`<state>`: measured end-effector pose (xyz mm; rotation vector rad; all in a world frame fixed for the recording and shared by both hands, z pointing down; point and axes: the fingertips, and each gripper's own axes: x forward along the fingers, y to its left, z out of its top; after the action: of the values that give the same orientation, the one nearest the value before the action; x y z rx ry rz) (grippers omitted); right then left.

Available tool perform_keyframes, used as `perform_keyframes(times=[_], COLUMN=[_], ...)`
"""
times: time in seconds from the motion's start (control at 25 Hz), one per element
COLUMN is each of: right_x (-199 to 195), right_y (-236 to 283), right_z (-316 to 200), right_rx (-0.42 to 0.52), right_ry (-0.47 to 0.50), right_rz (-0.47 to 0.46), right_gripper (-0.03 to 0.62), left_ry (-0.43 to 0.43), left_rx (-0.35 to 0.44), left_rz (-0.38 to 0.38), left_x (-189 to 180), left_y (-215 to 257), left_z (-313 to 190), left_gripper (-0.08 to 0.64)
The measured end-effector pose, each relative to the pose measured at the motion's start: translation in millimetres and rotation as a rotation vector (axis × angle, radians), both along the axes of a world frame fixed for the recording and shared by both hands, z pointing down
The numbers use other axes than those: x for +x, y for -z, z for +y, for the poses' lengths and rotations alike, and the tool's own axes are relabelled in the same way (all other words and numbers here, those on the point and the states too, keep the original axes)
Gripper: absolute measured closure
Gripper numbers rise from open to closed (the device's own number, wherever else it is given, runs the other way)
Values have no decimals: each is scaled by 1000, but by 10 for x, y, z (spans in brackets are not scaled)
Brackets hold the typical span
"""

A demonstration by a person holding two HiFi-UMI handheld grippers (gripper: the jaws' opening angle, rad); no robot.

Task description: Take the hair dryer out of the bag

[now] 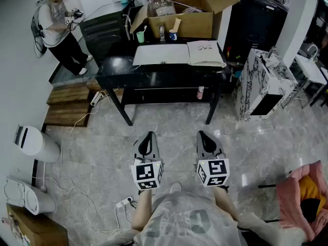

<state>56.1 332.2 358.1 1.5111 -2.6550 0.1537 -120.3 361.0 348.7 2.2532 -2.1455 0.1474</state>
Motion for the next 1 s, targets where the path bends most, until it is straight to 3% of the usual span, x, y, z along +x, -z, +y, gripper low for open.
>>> perform_keyframes(times=[0.44, 0.64, 1.0], right_x=[4, -209, -347], right_y=[-84, -170, -395], right_z=[-56, -151, -270], right_rx=[-20, -62, -141], right_ry=[-1, 21, 17], right_rz=[-10, -83, -67], right_gripper=[561, 561, 561], left_ry=[-16, -4, 56], left_rx=[-30, -45, -69], left_rz=[-11, 3, 82], left_x=[16, -227, -736], left_y=[-85, -174, -297], left_z=[-40, -83, -330], left_gripper=[532, 532, 532])
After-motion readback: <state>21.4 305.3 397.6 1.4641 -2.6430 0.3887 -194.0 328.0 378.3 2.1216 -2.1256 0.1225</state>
